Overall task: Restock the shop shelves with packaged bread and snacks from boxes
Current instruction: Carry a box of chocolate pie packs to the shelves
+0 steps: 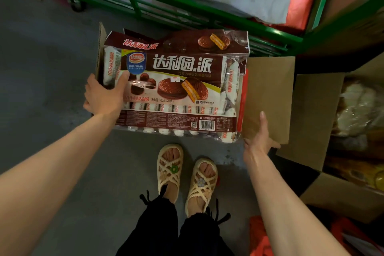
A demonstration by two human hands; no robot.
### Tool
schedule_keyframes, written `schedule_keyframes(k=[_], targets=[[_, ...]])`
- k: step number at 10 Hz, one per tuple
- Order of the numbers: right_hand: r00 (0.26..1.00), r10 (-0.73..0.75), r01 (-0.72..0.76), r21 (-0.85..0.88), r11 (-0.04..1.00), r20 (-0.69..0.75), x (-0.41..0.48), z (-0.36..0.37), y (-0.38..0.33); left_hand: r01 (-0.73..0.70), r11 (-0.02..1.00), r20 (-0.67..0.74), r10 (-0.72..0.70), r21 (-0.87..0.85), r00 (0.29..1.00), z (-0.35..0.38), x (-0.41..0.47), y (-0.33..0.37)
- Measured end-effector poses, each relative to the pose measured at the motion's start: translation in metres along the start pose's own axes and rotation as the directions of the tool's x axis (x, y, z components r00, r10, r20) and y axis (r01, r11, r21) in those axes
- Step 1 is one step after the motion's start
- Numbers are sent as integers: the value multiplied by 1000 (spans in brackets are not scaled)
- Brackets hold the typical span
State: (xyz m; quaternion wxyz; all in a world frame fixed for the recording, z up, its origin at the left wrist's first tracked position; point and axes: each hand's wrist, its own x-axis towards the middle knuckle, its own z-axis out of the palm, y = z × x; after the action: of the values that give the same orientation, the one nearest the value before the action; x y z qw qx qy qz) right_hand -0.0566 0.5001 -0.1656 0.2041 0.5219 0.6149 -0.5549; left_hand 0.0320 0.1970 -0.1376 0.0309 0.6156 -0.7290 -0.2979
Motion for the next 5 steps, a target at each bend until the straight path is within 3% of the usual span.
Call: schedule_keyframes(k=[1, 2, 3, 5], targets=[[1000, -1, 0, 29, 1000, 18, 0, -9, -2, 2, 999, 54, 0, -43, 999, -8, 1, 0], [997, 12, -8, 44, 999, -77, -22, -14, -5, 41, 993, 129, -27, -108, 991, -19, 1, -2], [980, -78, 73, -35, 997, -182, -40, -17, -15, 82, 986, 169, -57, -143, 984, -30, 0, -1], [941, -337, 298, -408, 863, -25, -56, -4, -47, 62, 997, 134, -54, -56, 990, -46, 9, 1]])
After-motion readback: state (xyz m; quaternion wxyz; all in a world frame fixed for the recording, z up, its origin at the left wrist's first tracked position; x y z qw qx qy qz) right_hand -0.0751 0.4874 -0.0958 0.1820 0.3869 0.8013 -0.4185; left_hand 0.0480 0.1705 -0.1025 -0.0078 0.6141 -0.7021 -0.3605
